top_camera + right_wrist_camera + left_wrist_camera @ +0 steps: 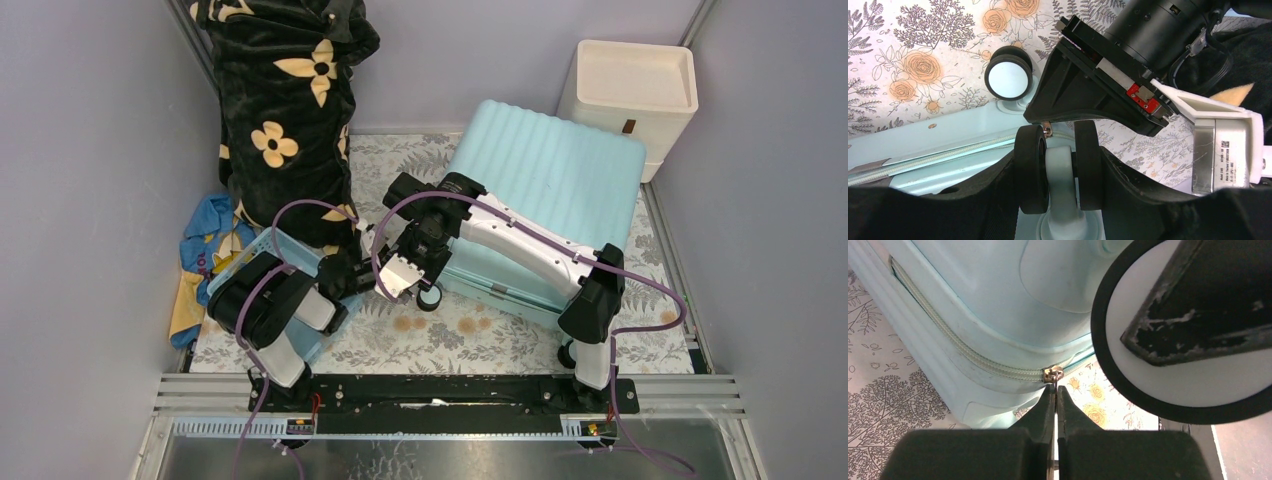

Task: Open, take out, and arrange the luggage
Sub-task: Unzip the luggage at the center of the board.

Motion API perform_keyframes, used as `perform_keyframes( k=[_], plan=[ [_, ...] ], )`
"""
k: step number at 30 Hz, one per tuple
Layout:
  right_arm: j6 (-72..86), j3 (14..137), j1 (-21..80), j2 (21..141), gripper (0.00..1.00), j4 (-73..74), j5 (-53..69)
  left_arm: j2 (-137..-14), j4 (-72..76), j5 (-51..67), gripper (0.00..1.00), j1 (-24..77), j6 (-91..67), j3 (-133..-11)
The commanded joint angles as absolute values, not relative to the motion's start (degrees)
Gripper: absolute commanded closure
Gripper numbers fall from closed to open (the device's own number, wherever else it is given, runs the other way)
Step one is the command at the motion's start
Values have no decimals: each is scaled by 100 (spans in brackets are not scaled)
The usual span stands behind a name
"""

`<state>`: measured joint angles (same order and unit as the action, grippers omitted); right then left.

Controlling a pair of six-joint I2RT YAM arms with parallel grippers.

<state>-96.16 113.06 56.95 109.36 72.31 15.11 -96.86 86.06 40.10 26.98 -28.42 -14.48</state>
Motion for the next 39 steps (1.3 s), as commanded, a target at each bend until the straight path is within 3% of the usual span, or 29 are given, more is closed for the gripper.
perform_keyframes(
  k=[1,10,17,32,33,34,35,39],
  plan=[
    [-9154,11428,5723,10695,86,6996,1775,-9368,8725,3794,100,2707,-2677,-1424],
    [-9034,11393,5723,10622,87,6893,1498,-8063,6482,2268,100,2687,-2293,-1329],
    [-8967,11530,5728,10578,94,6985,1493,-7461,5171,1438,100,2683,-2224,-1416],
    [-8785,11244,5730,10473,93,6755,1574,-8295,4028,1473,100,2211,-2162,-2769],
    [-8715,11177,5730,10457,90,6668,1570,-8346,3999,1518,100,2175,-2201,-2841],
    [-8608,11157,5730,10451,80,6569,1567,-8360,3947,1508,100,2161,-2256,-2906],
    [-8457,11160,5727,10445,67,6477,1568,-8350,3812,1404,94,2107,-2349,-2966],
    [-7631,11688,5717,10461,24,6471,1769,-7896,2915,932,57,1769,-2839,-3190]
  ],
)
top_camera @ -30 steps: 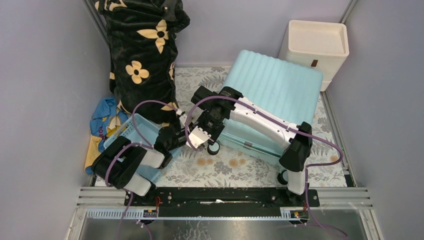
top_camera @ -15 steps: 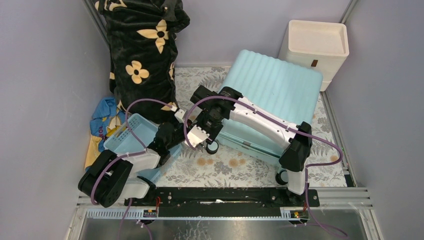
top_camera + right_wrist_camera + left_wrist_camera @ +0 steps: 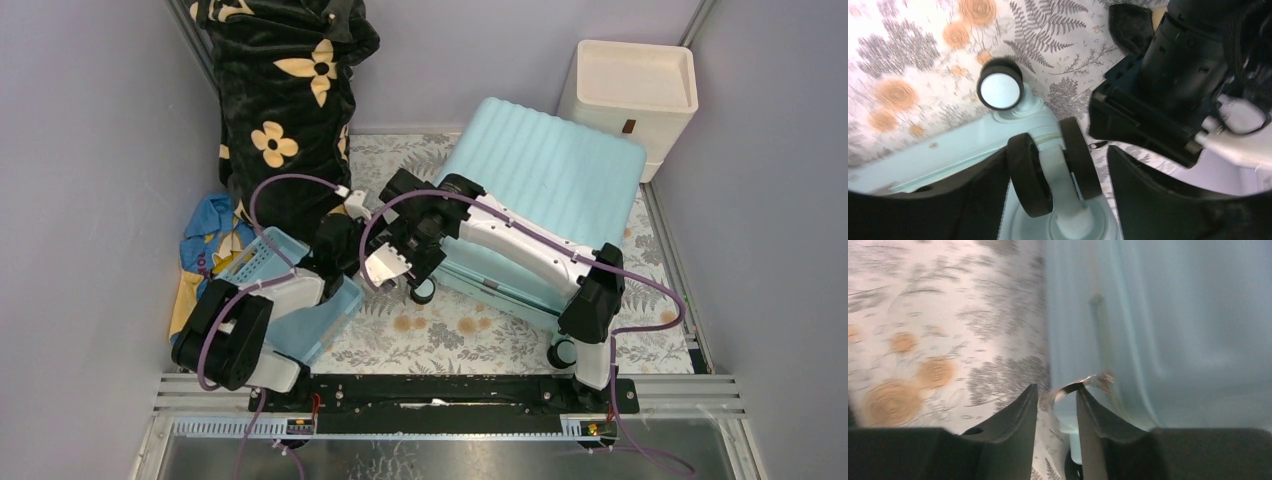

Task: Open, take out, and arrange the luggage
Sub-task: Unzip the luggage at the center of the board.

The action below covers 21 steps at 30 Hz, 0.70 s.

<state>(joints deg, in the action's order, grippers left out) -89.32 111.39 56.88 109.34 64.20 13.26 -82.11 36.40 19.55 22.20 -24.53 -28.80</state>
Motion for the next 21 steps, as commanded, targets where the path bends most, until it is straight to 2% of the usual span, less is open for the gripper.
perform_keyframes(
  k=[1,2,4,11,14,17,21],
  plan=[
    [-7504,11809,5710,10425,18,6556,1877,-7696,2732,866,48,1687,-2953,-3179],
    [-7418,11868,5691,10345,13,6643,2026,-7457,2582,820,40,1619,-3055,-3143],
    [-7274,11839,5614,10138,7,6804,2388,-6974,2449,961,32,1546,-3148,-2996],
    [-7037,11465,4690,9384,2,7106,3893,-5588,2658,2012,3,1450,-3918,-2592],
    [-6773,11277,4103,9016,1,6952,4363,-5240,1968,2324,1,1385,-4039,-2856],
    [-5999,10943,3316,8535,0,6469,4865,-4871,1939,2930,1,1286,-4190,-2894],
    [-4573,9987,1661,7656,0,5336,5528,-4397,1843,3560,1,1308,-4436,-3116]
  ],
)
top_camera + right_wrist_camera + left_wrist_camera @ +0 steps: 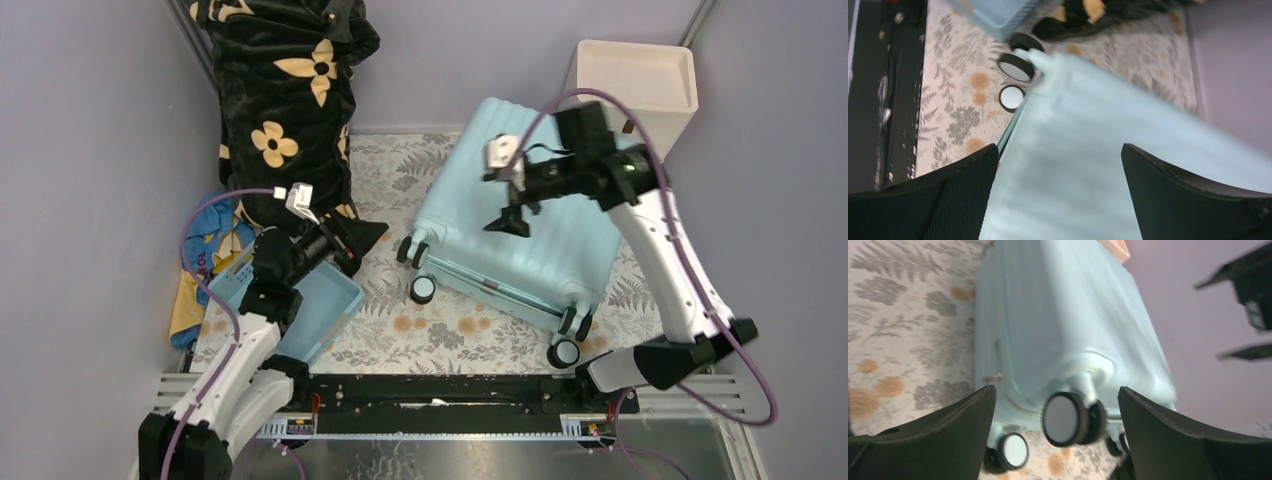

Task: Open, take out, and arrange the luggage
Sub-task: Unzip the luggage at the center of the board.

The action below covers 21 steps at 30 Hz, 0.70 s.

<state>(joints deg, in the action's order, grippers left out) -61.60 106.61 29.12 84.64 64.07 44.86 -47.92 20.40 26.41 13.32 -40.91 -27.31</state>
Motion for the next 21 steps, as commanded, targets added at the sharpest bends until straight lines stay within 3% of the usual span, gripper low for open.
perform_keyframes(
  k=[1,3,6,9,14,17,21],
  plan=[
    [-4251,9705,1249,7463,0,5087,5657,-4358,1482,3684,2,1390,-4406,-3346],
    [-3358,8955,460,7063,0,4491,5825,-4331,533,3442,4,2039,-4040,-3946],
    [-2192,7876,-651,6474,0,3481,6029,-4386,-463,2150,6,3692,-3496,-4791],
    [-1344,7128,-1862,6012,0,2762,6305,-4764,-879,791,11,5394,-3518,-5234],
    [-584,6659,-3012,5462,1,2254,5861,-6013,-1211,-1324,11,7910,-3233,-6036],
    [-231,6504,-3430,5230,1,2141,4997,-6898,-1434,-1907,10,8452,-3140,-6524],
    [539,5985,-3819,4961,0,1901,3719,-7549,-755,-1839,7,8602,-3182,-6526]
  ],
)
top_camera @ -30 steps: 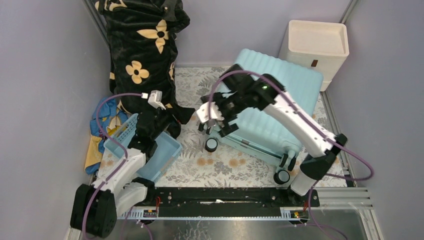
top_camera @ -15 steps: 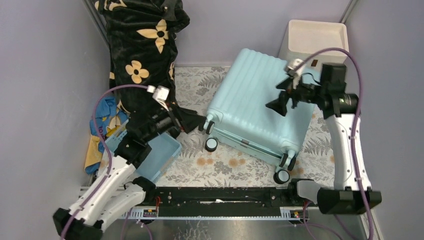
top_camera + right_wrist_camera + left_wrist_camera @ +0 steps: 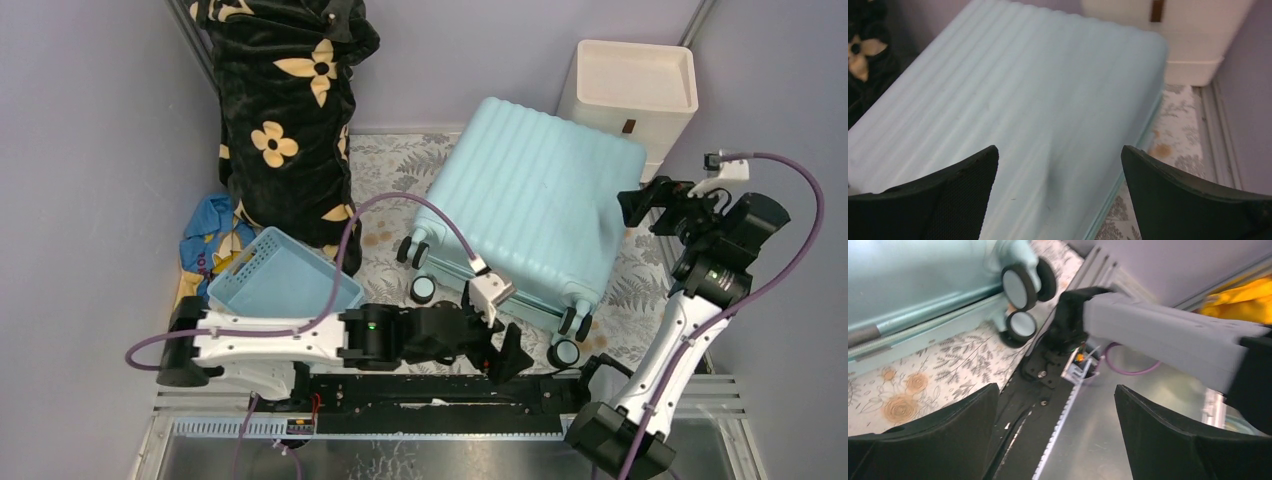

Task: Open, take out, and arrange the luggage
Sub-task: Unzip the luggage at the center of the board.

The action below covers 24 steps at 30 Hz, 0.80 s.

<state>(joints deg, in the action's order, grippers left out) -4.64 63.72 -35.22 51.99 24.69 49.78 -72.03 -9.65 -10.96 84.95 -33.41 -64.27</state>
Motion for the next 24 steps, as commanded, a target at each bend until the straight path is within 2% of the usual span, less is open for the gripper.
perform_keyframes(
  k=[1,4,9,16,24],
  plan=[
    [634,5883,-3884,4962,0,1909,3628,-7653,-487,-1757,7,8604,-3215,-6463],
    [936,5550,-4103,5026,1,1803,3728,-7992,-25,-1592,2,8613,-3290,-6406],
    [1236,5259,-4417,5043,1,1431,4202,-8709,92,-1938,1,8635,-3525,-6801],
    [286,6339,-4430,5853,0,2862,5093,-9848,-1269,-2634,1,8674,-4422,-8281],
    [283,6817,-4430,6209,0,2830,5411,-10400,-1218,-2817,1,8692,-4474,-8871]
  ],
)
